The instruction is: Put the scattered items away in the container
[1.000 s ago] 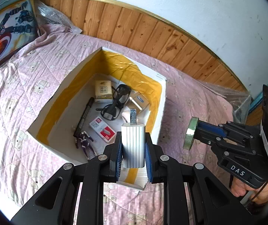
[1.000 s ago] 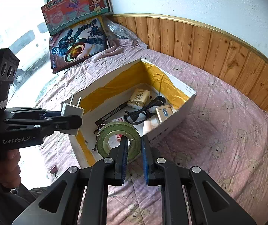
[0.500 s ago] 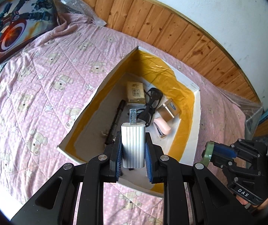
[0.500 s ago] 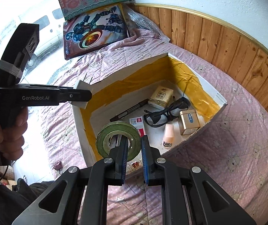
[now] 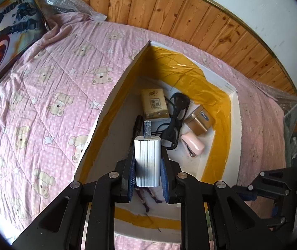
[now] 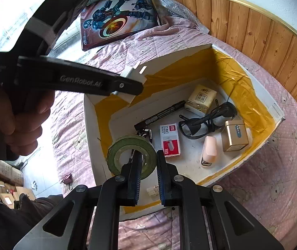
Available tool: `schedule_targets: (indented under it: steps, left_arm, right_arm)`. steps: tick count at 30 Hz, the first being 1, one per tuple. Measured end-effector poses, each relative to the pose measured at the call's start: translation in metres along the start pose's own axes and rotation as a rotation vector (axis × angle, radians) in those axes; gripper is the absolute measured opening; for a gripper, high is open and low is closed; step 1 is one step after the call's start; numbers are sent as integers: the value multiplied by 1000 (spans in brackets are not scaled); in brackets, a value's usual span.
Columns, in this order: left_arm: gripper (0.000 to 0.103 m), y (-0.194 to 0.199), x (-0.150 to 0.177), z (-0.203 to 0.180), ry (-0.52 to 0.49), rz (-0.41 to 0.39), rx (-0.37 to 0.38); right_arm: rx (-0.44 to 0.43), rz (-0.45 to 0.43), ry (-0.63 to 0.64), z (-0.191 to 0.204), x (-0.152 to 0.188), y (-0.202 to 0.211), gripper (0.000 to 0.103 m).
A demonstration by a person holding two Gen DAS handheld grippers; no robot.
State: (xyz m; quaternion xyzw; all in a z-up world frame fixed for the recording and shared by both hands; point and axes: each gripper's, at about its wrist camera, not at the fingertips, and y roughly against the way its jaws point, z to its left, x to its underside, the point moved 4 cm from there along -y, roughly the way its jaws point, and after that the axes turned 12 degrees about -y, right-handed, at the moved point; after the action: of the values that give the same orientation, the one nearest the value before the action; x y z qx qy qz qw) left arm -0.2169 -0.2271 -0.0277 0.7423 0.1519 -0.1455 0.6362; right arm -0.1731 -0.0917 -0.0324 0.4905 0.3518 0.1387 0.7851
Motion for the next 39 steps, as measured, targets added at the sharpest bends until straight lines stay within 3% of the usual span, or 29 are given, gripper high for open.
schedule_targets:
  steps: [9, 14, 16, 17, 30, 39]
  left_arm:
    - [21, -29, -20, -1, -82, 59, -41]
    - [22, -46, -24, 5, -109, 87, -115]
    - [28, -51, -24, 11, -89, 96, -131]
    - [36, -52, -24, 14, -73, 100, -126]
    - [39, -23, -21, 13, -95, 46, -141]
    - [39, 4, 0, -9, -137, 37, -159]
  right_arm:
    - [-18, 62, 23, 2, 6, -23, 15]
    - [-23, 80, 31, 3, 7, -33, 15]
    - [-23, 83, 20, 1, 7, -36, 20]
    - [-26, 82, 12, 0, 7, -37, 21]
    - [-30, 62, -19, 2, 10, -25, 23]
    - [-17, 38, -27, 11, 20, -11, 27]
